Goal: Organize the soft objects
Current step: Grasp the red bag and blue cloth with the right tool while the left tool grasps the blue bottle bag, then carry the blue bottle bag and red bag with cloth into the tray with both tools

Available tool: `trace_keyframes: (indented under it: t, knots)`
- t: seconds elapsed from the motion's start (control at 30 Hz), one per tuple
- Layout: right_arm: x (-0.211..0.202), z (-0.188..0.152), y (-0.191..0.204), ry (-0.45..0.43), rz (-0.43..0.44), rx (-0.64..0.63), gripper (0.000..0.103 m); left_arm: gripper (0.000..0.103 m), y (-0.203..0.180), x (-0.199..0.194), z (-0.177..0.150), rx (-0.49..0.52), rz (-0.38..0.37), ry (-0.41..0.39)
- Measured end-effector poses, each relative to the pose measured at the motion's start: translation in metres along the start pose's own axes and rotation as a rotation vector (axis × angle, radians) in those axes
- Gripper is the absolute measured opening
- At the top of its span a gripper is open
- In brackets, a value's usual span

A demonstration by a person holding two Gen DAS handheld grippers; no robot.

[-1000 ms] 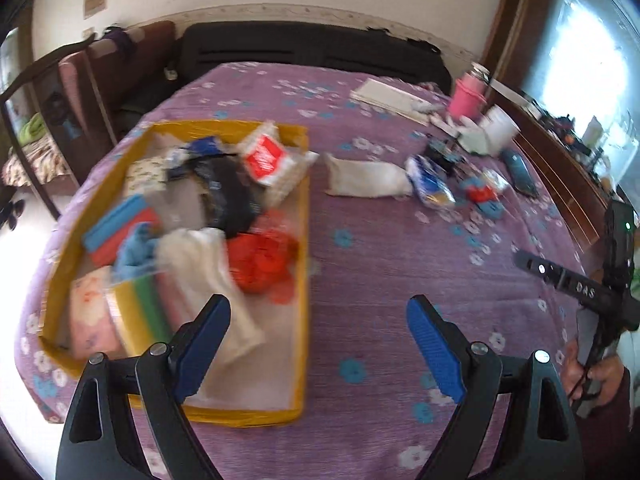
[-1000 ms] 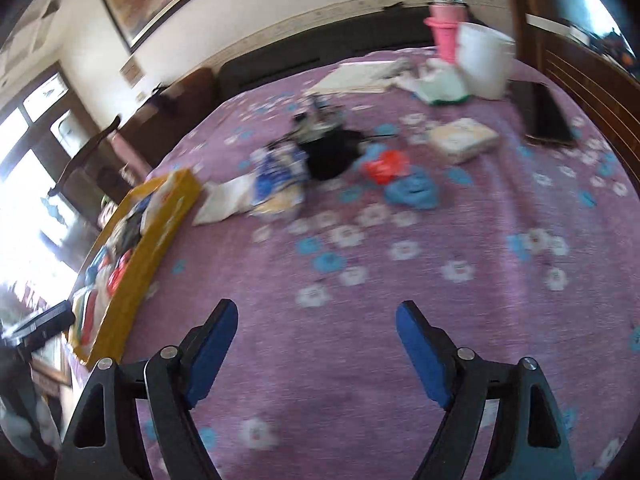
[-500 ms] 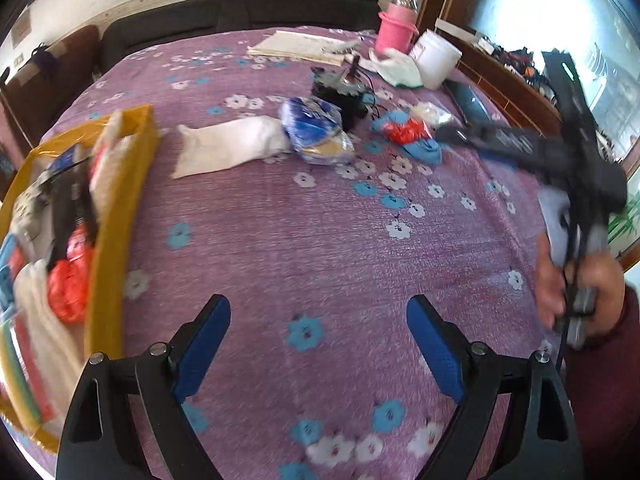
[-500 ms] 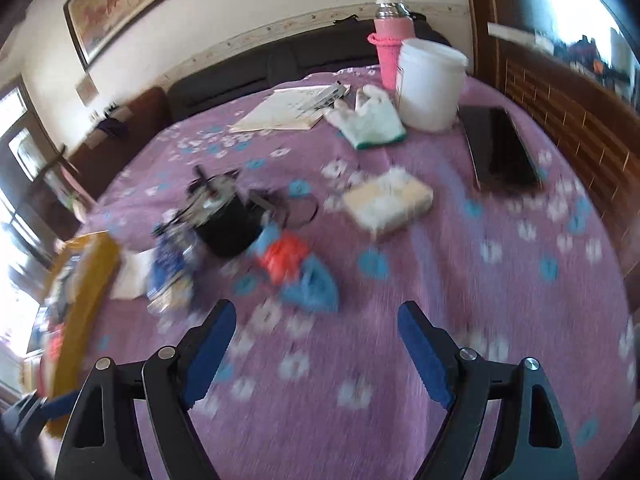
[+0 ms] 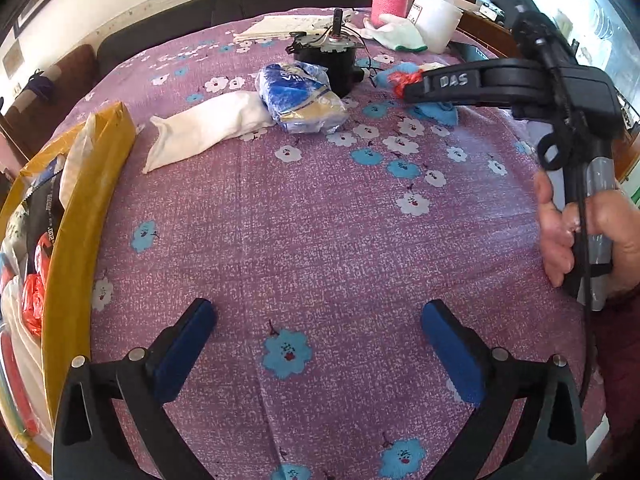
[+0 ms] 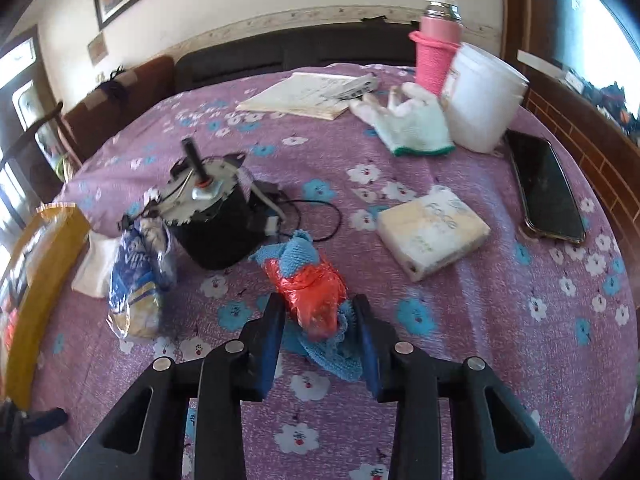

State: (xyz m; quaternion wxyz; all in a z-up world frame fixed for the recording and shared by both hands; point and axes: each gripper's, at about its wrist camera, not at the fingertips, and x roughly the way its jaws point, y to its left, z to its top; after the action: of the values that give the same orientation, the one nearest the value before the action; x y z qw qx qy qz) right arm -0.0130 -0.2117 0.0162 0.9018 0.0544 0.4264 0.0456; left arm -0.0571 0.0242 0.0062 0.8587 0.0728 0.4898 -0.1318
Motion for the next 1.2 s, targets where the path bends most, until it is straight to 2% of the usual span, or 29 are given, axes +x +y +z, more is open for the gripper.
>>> trace_keyframes:
  t: [0.07, 0.17, 0.23, 0.3, 0.33, 0.37, 0.47, 0.53, 0.6, 0.63, 0.7, 0.77, 0.9, 1.0, 1.2]
  knots:
    - [-0.003, 0.000, -0.004, -0.010, 0.008, 0.012, 0.036, 0.103, -0.001, 0.000, 0.001, 0.001, 0.002, -0.001]
    - [0.001, -0.001, -0.006, 0.023, 0.032, 0.035, 0.036, 0.103, -0.003, 0.001, 0.001, 0.006, 0.002, 0.005]
    - [0.006, -0.002, -0.008, 0.048, 0.053, 0.056, 0.036, 0.103, -0.001, 0.004, 0.005, 0.008, -0.016, 0.047]
    - [0.006, -0.002, -0.008, 0.048, 0.057, 0.056, 0.037, 0.103, 0.008, 0.005, 0.021, -0.028, -0.129, 0.091]
    - [0.006, -0.001, -0.009, 0.049, 0.059, 0.058, 0.037, 0.103, 0.017, 0.006, 0.033, -0.073, -0.193, 0.102]
    - [0.006, -0.001, -0.009, 0.052, 0.062, 0.061, 0.037, 0.103, 0.027, 0.008, 0.048, -0.132, -0.219, 0.100]
    - [0.007, -0.001, -0.010, 0.054, 0.065, 0.063, 0.037, 0.103, 0.041, 0.012, 0.084, -0.188, -0.182, 0.015]
    - [0.007, -0.001, -0.011, 0.054, 0.070, 0.070, 0.037, 0.103, 0.039, 0.022, 0.105, -0.159, -0.121, -0.032]
    - [0.008, 0.000, -0.013, 0.057, 0.082, 0.084, 0.037, 0.102, 0.031, 0.035, 0.117, -0.121, -0.068, -0.041]
    - [0.008, 0.001, -0.015, 0.058, 0.089, 0.093, 0.037, 0.101, 0.028, 0.043, 0.121, -0.102, -0.061, -0.039]
    - [0.007, 0.001, -0.019, 0.061, 0.103, 0.112, 0.037, 0.087, 0.023, 0.054, 0.125, -0.084, -0.052, -0.031]
    - [0.005, 0.001, -0.022, 0.065, 0.118, 0.132, 0.037, 0.080, 0.021, 0.059, 0.127, -0.077, -0.027, -0.040]
    - [0.005, 0.001, -0.022, 0.061, 0.114, 0.129, 0.037, 0.056, 0.029, 0.060, 0.133, -0.103, -0.020, -0.065]
    - [0.002, 0.000, -0.021, 0.048, 0.090, 0.119, 0.036, 0.048, 0.033, 0.057, 0.132, -0.112, -0.030, -0.076]
    - [-0.011, 0.003, -0.016, -0.024, 0.023, 0.066, 0.036, 0.048, 0.043, 0.035, 0.119, -0.149, -0.083, -0.100]
